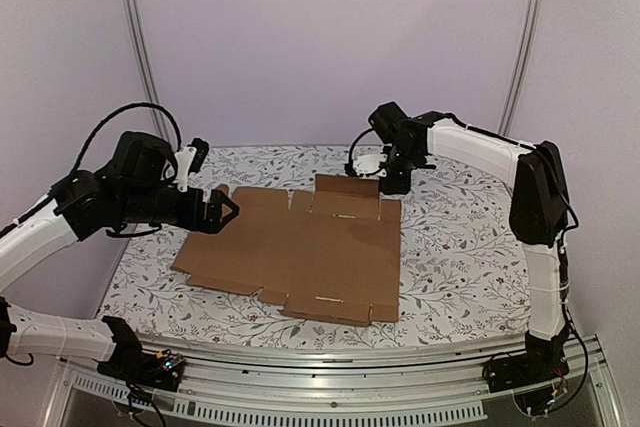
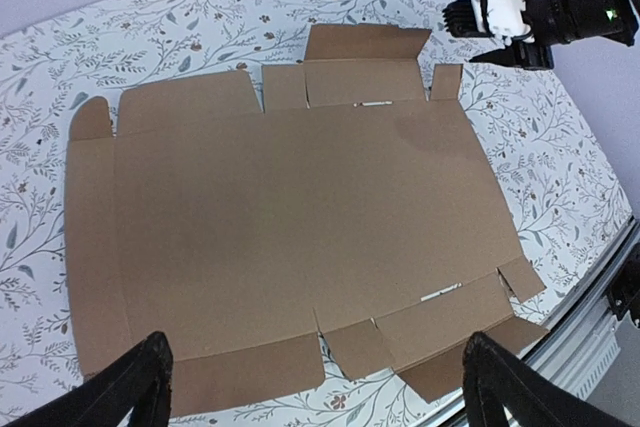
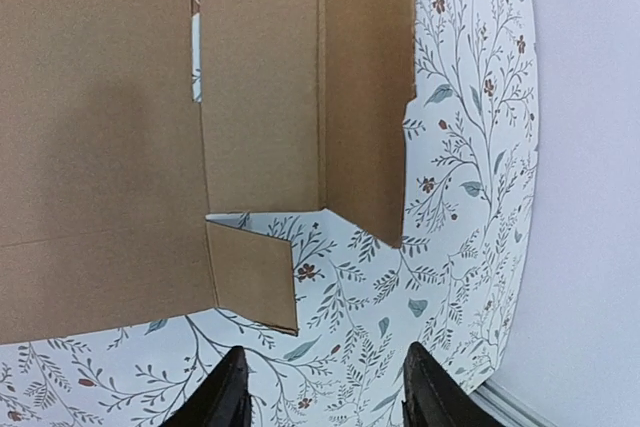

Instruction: Fold the paper box

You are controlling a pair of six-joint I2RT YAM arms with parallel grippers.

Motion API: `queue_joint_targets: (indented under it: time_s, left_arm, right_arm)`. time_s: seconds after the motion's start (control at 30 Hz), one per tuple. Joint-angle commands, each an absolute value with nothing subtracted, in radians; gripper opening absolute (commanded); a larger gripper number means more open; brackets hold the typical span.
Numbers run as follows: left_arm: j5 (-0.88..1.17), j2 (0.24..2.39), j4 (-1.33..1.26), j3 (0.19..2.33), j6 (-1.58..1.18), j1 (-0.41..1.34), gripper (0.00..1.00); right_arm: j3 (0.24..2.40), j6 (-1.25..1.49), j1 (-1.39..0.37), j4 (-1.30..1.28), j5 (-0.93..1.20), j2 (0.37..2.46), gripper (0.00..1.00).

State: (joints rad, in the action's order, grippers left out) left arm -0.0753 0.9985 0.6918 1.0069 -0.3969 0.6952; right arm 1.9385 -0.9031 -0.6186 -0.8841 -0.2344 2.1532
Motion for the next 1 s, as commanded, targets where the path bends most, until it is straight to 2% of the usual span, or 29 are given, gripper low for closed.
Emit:
queue_joint_targets:
  time_s: [0.0,0.2,0.37,0.47,0.57,0.6,0.7,0.97]
  left_arm:
    - [-0.065,0.985,0.670,0.987,-0.409,0.687,1.00]
    - [-0.068,1.005,0.649,0.977,-0.427,0.687,1.00]
    - [-0.074,1.039,0.630,0.976,-0.445,0.689,1.00]
    - [-0.075,1.072,0.621,0.982,-0.452,0.693,1.00]
    - [-0.078,1.106,0.612,0.990,-0.456,0.699,1.00]
    - [-0.078,1.112,0.605,0.989,-0.456,0.702,1.00]
    - [-0.079,1.135,0.587,0.984,-0.459,0.705,1.00]
    - [-0.070,1.188,0.560,0.994,-0.460,0.715,1.00]
  right_arm:
    - [1.949,-0.805,-0.610,-0.826,-0.277,2.107,0.56]
    - [1.887,-0.530,-0.596,-0.819,-0.254,2.008,0.61]
    - [1.682,-0.266,-0.577,-0.709,-0.203,1.853,0.64]
    - [1.578,-0.092,-0.548,-0.681,-0.116,1.756,0.67]
    - [1.476,0.057,-0.507,-0.685,0.156,1.694,0.70]
    - [1.419,0.097,-0.501,-0.654,0.250,1.678,0.70]
    - [1.233,0.230,-0.499,-0.548,0.325,1.583,0.70]
    - [0.852,0.575,-0.589,-0.421,0.336,1.366,0.65]
